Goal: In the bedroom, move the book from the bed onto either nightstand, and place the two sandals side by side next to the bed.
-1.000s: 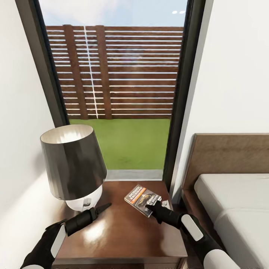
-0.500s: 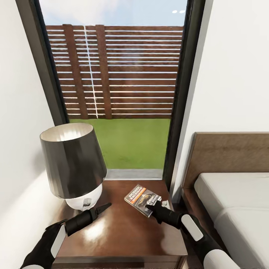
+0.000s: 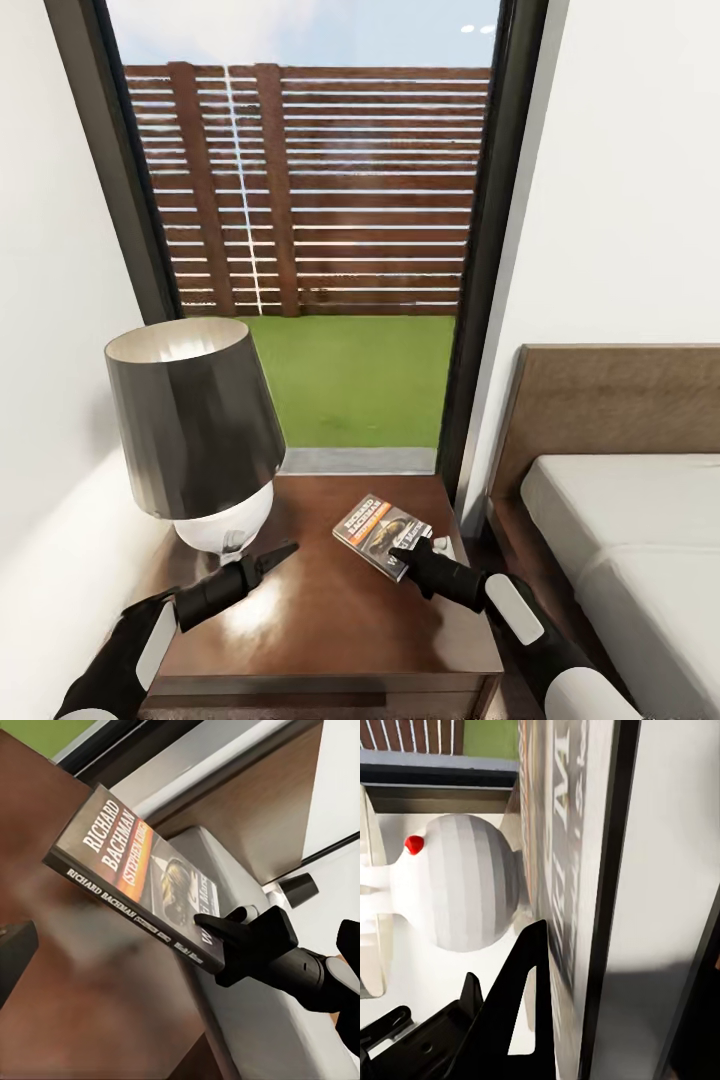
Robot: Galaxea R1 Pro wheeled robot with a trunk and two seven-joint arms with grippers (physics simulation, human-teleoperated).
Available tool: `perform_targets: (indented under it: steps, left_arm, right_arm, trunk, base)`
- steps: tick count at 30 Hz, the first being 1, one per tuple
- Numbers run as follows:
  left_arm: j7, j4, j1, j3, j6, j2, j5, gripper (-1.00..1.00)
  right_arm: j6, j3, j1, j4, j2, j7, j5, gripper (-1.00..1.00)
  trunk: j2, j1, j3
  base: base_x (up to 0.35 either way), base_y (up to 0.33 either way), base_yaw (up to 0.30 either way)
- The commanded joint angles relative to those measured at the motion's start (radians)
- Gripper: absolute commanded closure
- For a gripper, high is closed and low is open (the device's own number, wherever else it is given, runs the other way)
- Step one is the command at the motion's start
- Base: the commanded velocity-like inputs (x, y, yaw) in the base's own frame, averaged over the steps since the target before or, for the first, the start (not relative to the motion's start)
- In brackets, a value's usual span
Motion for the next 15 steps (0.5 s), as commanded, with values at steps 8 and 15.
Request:
perform_targets:
  steps: [8, 15]
  left_arm:
    - [-0.002, 0.000, -0.001, 0.001, 0.010, 0.000, 0.004, -1.00]
    - [-0.002, 0.000, -0.001, 0.001, 0.009, 0.000, 0.004, -1.00]
  right_arm:
    - [0.003, 0.000, 0.000, 0.000, 0.000, 0.004, -0.001, 1.00]
    - [0.003, 0.000, -0.001, 0.000, 0.000, 0.004, -0.001, 1.00]
  trunk:
    - [-0.057, 0.031, -0.026]
    - [-0.063, 0.034, -0.029]
  base:
    - [0.000, 0.000, 0.000]
    - [0.000, 0.000, 0.000]
